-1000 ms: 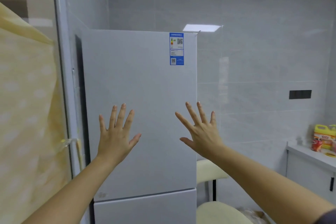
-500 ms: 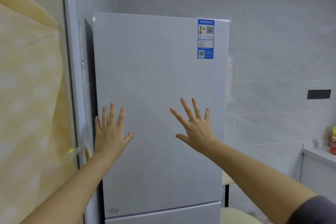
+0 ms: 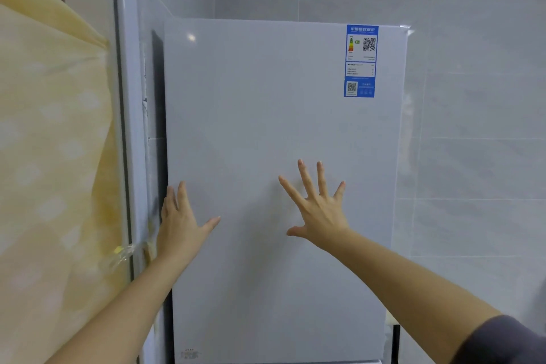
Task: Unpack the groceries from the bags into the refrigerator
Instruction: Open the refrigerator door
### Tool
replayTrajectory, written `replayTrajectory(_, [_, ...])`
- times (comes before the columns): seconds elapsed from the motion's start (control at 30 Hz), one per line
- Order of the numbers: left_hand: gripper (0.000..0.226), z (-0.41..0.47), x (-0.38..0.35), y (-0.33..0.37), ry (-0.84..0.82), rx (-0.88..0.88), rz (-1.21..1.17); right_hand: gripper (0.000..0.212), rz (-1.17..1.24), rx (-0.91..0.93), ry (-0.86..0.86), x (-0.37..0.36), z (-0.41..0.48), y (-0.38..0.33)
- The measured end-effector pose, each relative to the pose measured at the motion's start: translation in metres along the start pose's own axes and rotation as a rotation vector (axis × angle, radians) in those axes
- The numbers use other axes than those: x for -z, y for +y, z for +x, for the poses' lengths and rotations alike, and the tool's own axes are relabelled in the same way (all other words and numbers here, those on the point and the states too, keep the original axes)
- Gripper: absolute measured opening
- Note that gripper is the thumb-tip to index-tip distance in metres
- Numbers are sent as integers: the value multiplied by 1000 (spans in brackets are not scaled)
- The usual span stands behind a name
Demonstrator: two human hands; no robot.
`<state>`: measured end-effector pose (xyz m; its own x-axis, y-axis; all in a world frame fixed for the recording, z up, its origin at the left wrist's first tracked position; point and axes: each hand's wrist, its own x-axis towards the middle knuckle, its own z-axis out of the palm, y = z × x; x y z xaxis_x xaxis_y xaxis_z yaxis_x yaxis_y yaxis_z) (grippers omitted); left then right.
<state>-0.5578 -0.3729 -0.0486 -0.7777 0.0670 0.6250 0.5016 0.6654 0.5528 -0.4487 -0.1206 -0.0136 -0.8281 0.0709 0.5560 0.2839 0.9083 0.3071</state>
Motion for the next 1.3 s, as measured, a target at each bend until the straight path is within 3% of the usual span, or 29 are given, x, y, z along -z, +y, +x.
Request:
replayTrajectory(0.23, [123, 19, 0, 8, 79, 129, -65, 125, 1, -38, -78, -13, 15, 2])
replayTrajectory(0.37, [126, 35, -3, -2, 30, 286, -128, 125, -28, -76, -161, -16, 22, -3])
replayTrajectory(0.5, [110, 46, -5, -10, -6, 382, -117, 125, -45, -119, -209, -15, 25, -6])
replayTrajectory(0.9, [104, 40, -2, -10, -21, 363, -102, 122, -72, -143, -284, -8, 24, -8])
replayTrajectory(1.3, [107, 5, 19, -12, 72, 285, 29, 127, -75, -136, -282, 3, 7, -9])
